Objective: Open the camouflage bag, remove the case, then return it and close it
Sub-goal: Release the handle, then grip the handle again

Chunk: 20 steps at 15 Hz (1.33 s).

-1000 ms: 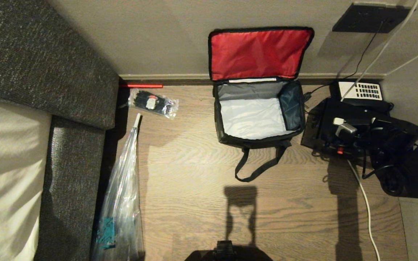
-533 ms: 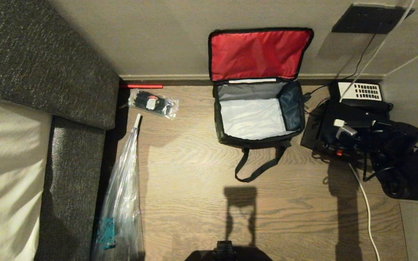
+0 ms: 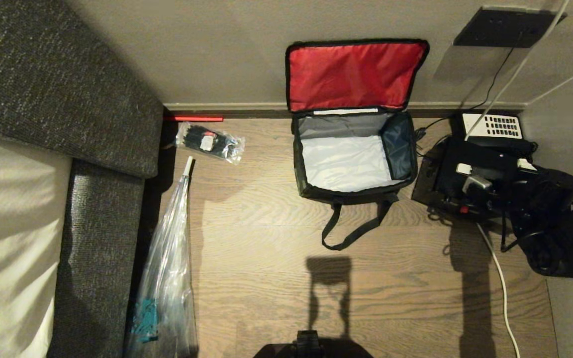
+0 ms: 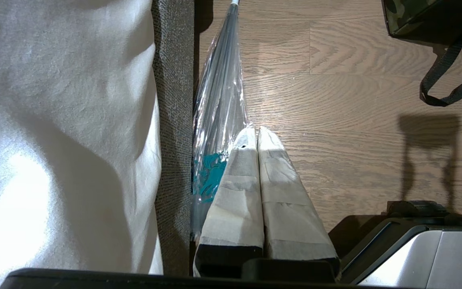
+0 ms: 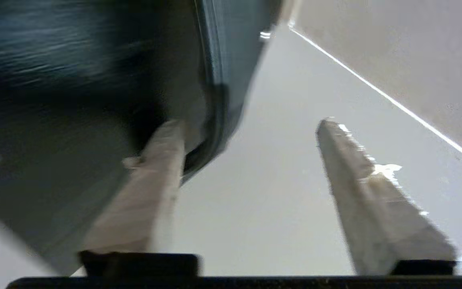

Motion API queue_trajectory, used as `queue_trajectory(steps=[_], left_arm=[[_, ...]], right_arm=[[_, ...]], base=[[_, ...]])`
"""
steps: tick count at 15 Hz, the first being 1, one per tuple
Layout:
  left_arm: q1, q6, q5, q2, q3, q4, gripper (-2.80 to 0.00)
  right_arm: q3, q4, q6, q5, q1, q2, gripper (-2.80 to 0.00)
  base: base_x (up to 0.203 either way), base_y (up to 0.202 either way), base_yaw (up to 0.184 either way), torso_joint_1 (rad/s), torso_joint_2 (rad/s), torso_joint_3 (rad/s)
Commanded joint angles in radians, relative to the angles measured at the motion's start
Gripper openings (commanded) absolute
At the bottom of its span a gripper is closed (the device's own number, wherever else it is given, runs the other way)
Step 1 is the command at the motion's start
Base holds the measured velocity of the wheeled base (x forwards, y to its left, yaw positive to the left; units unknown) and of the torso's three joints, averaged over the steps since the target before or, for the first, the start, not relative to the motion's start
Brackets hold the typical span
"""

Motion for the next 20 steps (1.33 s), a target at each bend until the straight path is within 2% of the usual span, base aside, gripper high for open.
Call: queue_trajectory(steps=[1, 3, 6, 7, 10, 11, 12, 15, 18, 20], left_arm=[[0.0, 0.0, 0.0, 0.001, 0.002, 0.0, -2.8], [0.0, 0.0, 0.0, 0.001, 0.002, 0.0, -2.8], [0.0, 0.001, 0.0, 0.001, 0.002, 0.0, -2.8], [0.0, 0.0, 0.0, 0.001, 0.002, 0.0, -2.8], [0.0, 0.001, 0.0, 0.001, 0.002, 0.0, -2.8], [0.0, 0.0, 0.0, 0.001, 0.002, 0.0, -2.8], [0.0, 0.001, 0.0, 0.001, 0.002, 0.0, -2.8], [0.0, 0.001, 0.0, 0.001, 0.002, 0.0, -2.8], [0.0, 0.0, 0.0, 0.001, 0.002, 0.0, -2.8], [0.0, 0.001, 0.0, 0.001, 0.003, 0.0, -2.8]], right_arm=[[0.055, 0.016, -0.006, 0.006, 0.001, -0.018, 0.0], [0.109, 0.078, -0.002, 0.024, 0.002, -0.077, 0.0], [0.17, 0.187, 0.049, 0.032, 0.023, -0.201, 0.0], [0.178, 0.232, 0.091, 0.032, 0.041, -0.253, -2.8], [0.2, 0.403, 0.178, 0.027, 0.076, -0.434, -2.8], [0.207, 0.441, 0.235, 0.025, 0.085, -0.488, -2.8], [0.209, 0.465, 0.324, 0.024, 0.091, -0.522, -2.8], [0.204, 0.602, 0.471, 0.006, 0.085, -0.709, -2.8], [0.233, 0.905, 0.739, -0.029, 0.077, -0.991, -2.8], [0.381, 1.055, 0.972, -0.03, 0.083, -1.204, -2.8]], base=[[0.0, 0.0, 0.0, 0.0, 0.0, 0.0], [0.0, 0.0, 0.0, 0.0, 0.0, 0.0], [0.0, 0.0, 0.0, 0.0, 0.0, 0.0], [0.0, 0.0, 0.0, 0.0, 0.0, 0.0], [0.0, 0.0, 0.0, 0.0, 0.0, 0.0], [0.0, 0.0, 0.0, 0.0, 0.0, 0.0], [0.0, 0.0, 0.0, 0.0, 0.0, 0.0], [0.0, 0.0, 0.0, 0.0, 0.0, 0.0], [0.0, 0.0, 0.0, 0.0, 0.0, 0.0], [0.0, 0.0, 0.0, 0.0, 0.0, 0.0]])
